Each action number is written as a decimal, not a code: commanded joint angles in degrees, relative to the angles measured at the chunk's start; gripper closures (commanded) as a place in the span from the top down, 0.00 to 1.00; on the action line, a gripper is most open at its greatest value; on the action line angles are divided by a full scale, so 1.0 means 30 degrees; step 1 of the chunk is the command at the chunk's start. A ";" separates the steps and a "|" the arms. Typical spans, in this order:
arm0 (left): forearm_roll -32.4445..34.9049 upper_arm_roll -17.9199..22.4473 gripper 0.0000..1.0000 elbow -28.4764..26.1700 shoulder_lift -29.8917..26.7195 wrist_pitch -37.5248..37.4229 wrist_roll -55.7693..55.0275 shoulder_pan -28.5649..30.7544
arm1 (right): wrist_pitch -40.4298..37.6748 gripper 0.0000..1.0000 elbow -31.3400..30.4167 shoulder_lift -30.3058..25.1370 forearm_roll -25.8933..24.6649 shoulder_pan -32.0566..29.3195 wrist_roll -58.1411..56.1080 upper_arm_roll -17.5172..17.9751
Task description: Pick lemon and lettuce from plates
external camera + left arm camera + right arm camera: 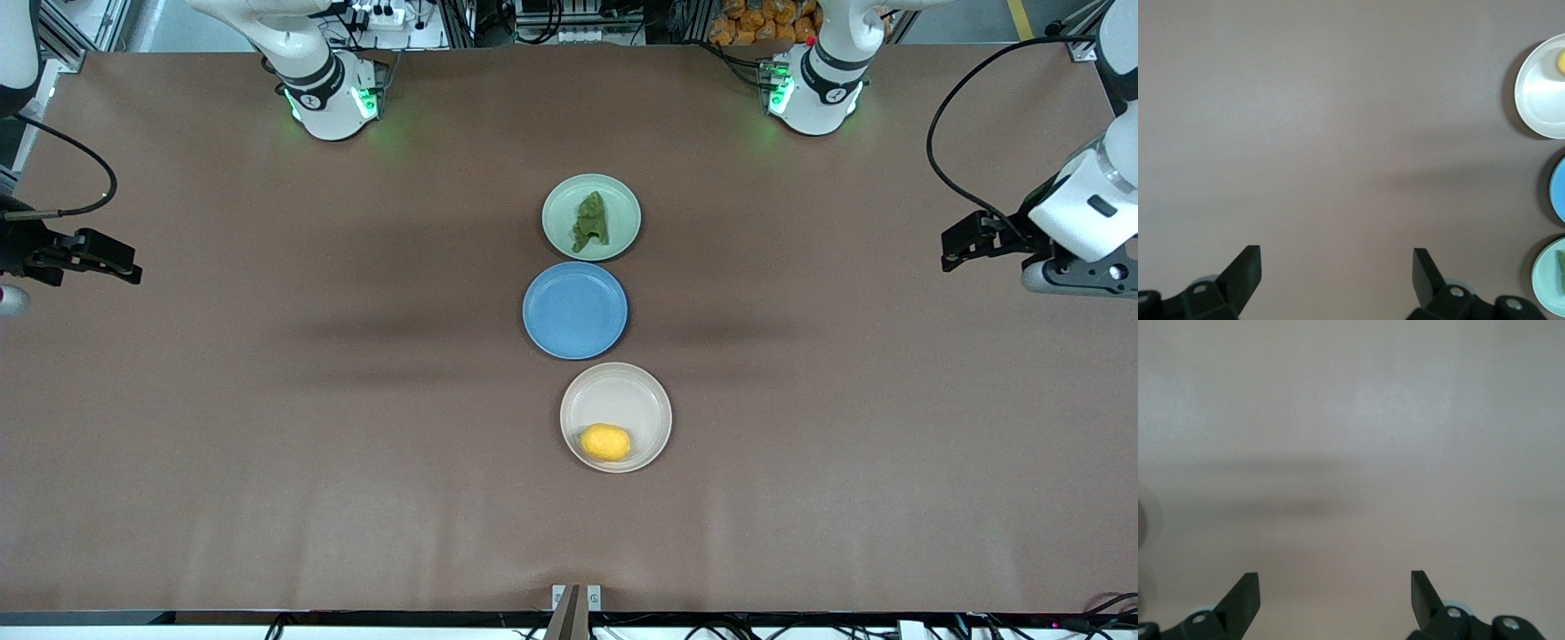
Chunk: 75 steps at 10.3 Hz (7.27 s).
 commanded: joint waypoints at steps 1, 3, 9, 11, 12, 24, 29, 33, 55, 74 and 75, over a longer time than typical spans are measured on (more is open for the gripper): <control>-0.0093 -0.0118 1.00 0.0423 0.1339 -0.0187 -0.0684 -0.0963 | -0.0458 1.00 -0.0177 -0.0257 0.0349 -0.0160 -0.0135 0.0045; -0.0037 -0.0235 1.00 0.0742 0.2598 0.0046 -0.1889 -0.1552 | -0.0927 1.00 -0.0177 -0.0257 0.0378 -0.0131 -0.0194 0.0045; -0.0124 -0.0323 1.00 0.2913 0.6613 0.3000 -0.5428 -0.3340 | -0.1311 1.00 -0.0265 -0.0316 0.1579 0.0949 -0.0106 0.0191; -0.0124 -0.0294 1.00 0.2913 0.7492 0.4609 -0.7300 -0.4131 | -0.1368 1.00 -0.0352 -0.0257 0.1608 0.1886 -0.0047 0.0162; -0.0153 -0.0323 1.00 0.2913 0.7902 0.5633 -0.8006 -0.4395 | -0.1717 1.00 -0.0410 -0.0170 0.1638 0.2355 -0.0076 0.0191; -0.2908 -0.0851 1.00 0.2913 1.3029 1.9838 -1.3487 -0.7732 | -0.0080 1.00 -0.0558 0.2407 0.2136 0.7454 0.4312 0.0162; -0.1911 -0.0616 1.00 0.2942 1.5197 2.4356 -1.3521 -0.8909 | 0.3309 1.00 -0.3363 0.2585 0.2633 0.9649 0.5952 0.0162; -0.1823 -0.0616 1.00 0.2913 1.6138 2.6704 -1.3462 -0.9055 | 0.6681 1.00 -0.6089 0.2614 0.2634 1.2023 0.9176 0.0162; -0.1853 -0.0616 0.35 0.3031 1.8395 3.0692 -1.3346 -0.9290 | 1.6560 1.00 -0.7063 0.8852 0.2635 2.1195 2.2388 0.0133; -0.1736 -0.0704 0.00 -0.0189 1.2308 2.3469 -1.3259 -0.8324 | 0.8222 0.10 -0.1413 0.9411 0.2810 1.8886 2.1169 0.0133; -0.1707 -0.0704 0.00 -0.0714 1.1402 2.2006 -1.2562 -0.8120 | 0.7515 0.10 -0.1117 0.9237 0.2839 1.8535 2.1077 0.0191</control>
